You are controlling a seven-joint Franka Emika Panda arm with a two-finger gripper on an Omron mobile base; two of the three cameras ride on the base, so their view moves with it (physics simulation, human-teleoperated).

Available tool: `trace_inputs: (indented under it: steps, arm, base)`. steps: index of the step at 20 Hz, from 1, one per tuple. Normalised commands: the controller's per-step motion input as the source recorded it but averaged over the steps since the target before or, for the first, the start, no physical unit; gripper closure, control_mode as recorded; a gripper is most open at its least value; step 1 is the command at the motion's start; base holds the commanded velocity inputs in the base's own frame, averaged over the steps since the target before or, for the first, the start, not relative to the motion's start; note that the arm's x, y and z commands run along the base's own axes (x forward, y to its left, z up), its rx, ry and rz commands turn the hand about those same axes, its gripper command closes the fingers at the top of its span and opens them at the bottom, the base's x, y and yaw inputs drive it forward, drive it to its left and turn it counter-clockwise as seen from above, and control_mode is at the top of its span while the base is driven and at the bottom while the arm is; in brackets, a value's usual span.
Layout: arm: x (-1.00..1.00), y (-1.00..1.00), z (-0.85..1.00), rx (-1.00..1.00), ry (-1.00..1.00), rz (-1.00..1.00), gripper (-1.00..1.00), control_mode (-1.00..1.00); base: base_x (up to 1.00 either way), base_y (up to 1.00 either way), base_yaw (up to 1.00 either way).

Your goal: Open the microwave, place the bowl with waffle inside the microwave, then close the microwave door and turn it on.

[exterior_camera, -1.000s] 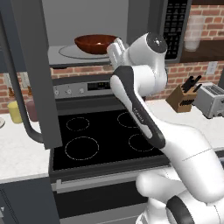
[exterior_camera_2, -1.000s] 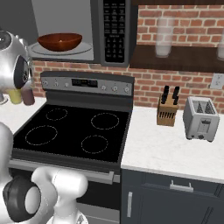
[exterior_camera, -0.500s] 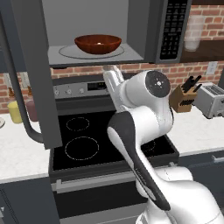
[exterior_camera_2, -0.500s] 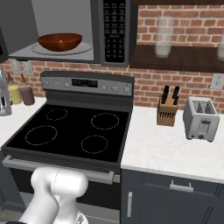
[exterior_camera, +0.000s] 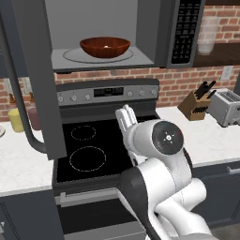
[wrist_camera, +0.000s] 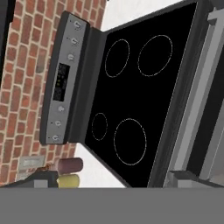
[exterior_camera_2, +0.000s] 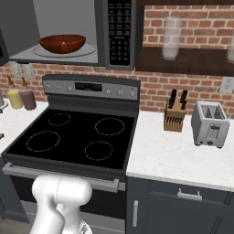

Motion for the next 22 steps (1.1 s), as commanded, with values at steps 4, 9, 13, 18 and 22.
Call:
trace_inputs:
  steps: [4, 9, 13, 18, 22]
  arm:
    - [-0.37, 0.49, -0.54, 0.00, -0.08, -0.02, -1.00, -1.00]
    - [-0.32, 0.77, -0.61, 0.00, -0.13, 0.00, -1.00, -1.00]
    - [-0.20, 0.79, -0.72, 0.00, -0.11, -0.01, -1.00, -1.00]
    - [0.01, 0.96, -0.54, 0.00, -0.13, -0.01, -1.00, -1.00]
    - [0.25, 1.00, -0.27, 0.00, -0.12, -0.01, -1.00, -1.00]
  base:
    - [0.00, 0.00, 0.00]
    - [0.00, 0.00, 0.00]
    - [0.00, 0.00, 0.00]
    - [0.00, 0.00, 0.00]
    - [0.00, 0.00, 0.00]
